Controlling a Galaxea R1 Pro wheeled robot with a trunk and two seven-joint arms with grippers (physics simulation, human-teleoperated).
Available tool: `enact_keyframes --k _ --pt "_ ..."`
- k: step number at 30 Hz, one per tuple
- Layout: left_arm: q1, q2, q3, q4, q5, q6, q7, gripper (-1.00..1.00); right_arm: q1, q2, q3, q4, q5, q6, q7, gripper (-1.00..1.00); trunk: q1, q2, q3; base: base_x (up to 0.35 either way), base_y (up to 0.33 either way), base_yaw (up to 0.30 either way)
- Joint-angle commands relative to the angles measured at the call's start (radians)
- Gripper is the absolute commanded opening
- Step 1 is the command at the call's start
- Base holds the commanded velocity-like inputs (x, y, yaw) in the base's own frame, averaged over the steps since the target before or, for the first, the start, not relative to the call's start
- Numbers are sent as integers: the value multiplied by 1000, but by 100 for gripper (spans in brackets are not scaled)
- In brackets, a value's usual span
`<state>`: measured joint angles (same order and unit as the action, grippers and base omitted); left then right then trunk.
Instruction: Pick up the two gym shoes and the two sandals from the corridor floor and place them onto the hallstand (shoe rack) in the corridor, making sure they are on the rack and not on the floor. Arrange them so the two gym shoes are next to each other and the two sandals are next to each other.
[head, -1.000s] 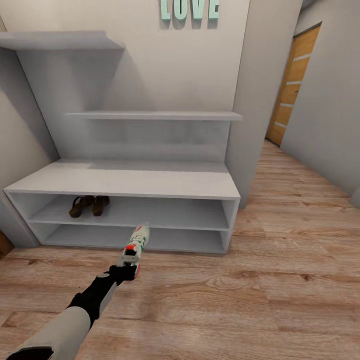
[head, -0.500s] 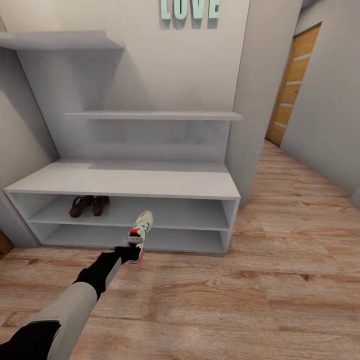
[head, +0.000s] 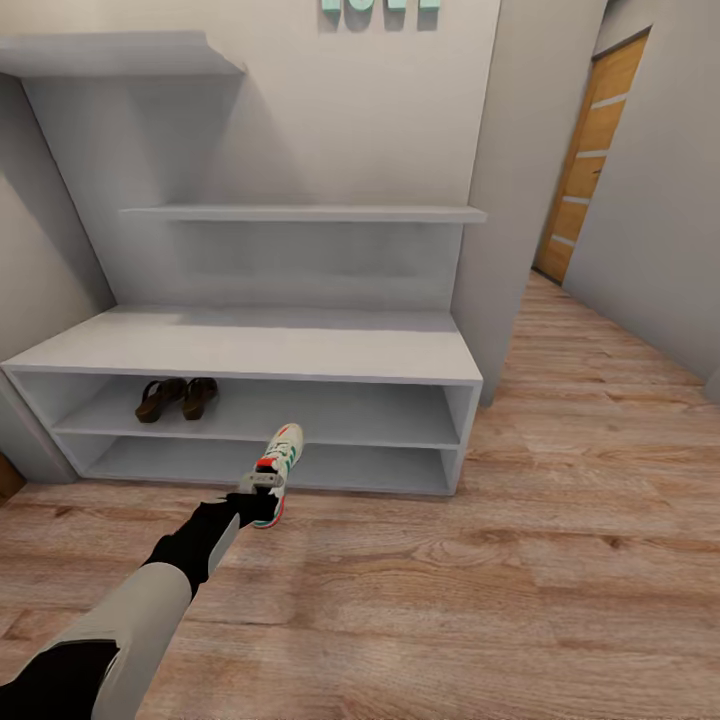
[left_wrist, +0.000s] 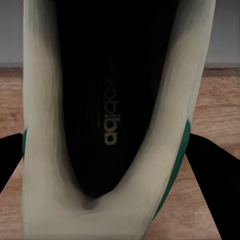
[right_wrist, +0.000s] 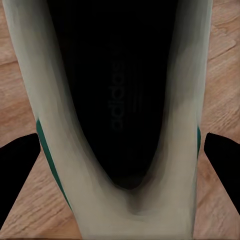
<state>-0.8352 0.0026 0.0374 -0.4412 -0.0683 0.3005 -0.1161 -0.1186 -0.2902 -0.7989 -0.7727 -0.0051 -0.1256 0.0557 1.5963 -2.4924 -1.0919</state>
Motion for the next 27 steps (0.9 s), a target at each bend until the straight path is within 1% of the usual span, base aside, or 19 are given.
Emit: enact_keyframes --k 1,6,11,21,23,27 --pt "0 0 4 -2 -7 6 -7 -100 -1 0 -3 1 0 -4 6 -100 4 -8 -6 0 0 0" --pt "0 0 4 -2 -7 6 -7 -100 -1 0 -2 -1 2 -6 6 -100 6 -9 -29 0 0 0" --pt "0 0 5 -2 -7 6 -5 -100 -1 0 -1 -5 4 -8 6 -100 6 -9 -30 0 0 0" --pt "4 -8 4 -2 -7 4 1 -100 -1 2 -2 -8 5 -10 6 -100 6 -9 -31 2 0 0" --pt "4 -8 4 -2 -6 5 -2 -100 -1 2 -3 -8 5 -11 6 -100 6 -9 -31 120 0 0" --pt "4 -8 5 -2 -5 6 -4 -100 -1 2 -3 -7 5 -11 6 -100 6 -9 -31 290 0 0"
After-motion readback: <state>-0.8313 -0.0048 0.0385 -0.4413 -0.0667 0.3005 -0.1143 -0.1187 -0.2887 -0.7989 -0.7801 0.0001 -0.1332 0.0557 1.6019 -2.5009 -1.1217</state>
